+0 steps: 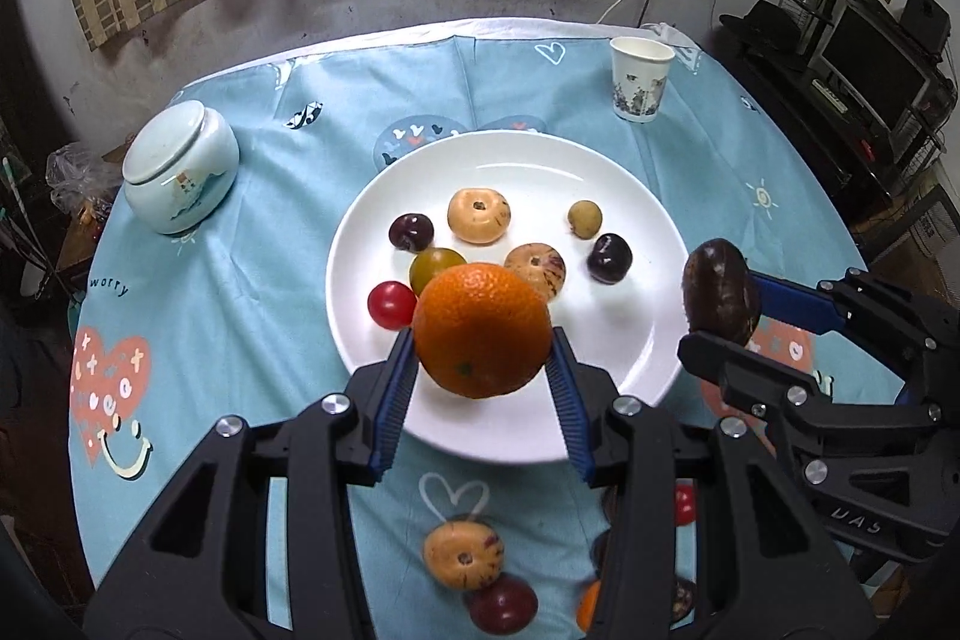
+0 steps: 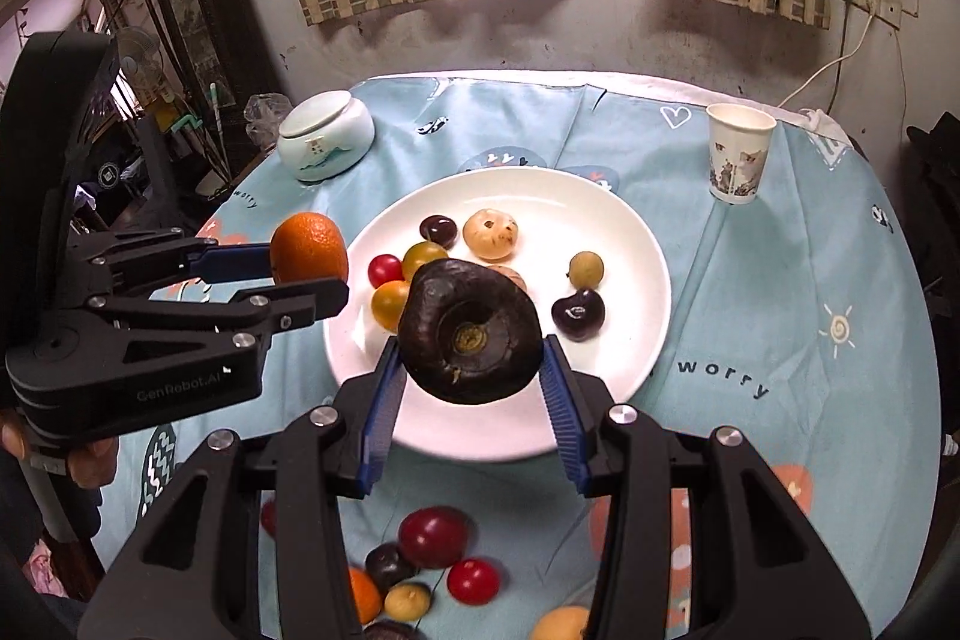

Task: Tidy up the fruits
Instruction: 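Carry the orange and plum onto the white plate and open both tools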

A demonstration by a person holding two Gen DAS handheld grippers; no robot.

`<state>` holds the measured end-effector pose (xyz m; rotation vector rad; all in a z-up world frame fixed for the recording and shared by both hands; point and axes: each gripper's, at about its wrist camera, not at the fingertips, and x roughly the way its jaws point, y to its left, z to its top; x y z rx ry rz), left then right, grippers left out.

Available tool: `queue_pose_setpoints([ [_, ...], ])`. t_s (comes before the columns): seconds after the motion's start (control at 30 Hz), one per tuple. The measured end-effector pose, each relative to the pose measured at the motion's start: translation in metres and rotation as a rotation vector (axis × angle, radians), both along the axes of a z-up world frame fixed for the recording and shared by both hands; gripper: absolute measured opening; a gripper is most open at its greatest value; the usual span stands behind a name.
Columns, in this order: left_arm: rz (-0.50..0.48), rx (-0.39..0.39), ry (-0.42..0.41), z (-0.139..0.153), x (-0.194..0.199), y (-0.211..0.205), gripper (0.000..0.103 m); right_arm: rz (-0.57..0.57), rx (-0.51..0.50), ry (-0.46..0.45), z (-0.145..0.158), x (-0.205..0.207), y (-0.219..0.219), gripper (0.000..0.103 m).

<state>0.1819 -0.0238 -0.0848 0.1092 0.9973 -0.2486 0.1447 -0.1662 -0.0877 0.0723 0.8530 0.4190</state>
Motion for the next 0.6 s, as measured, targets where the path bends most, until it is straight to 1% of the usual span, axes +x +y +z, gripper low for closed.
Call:
queue_pose_setpoints([
  [0.3,0.014,0.005,0.034,-0.022,0.030,-0.003,0.044,-0.001,0.006,0.024,-0.018,0.034,0.000,0.046],
  [0.6,0.016,0.035,0.044,-0.039,0.057,-0.010,0.045,0.001,-0.015,0.040,-0.033,0.067,0.004,0.046],
])
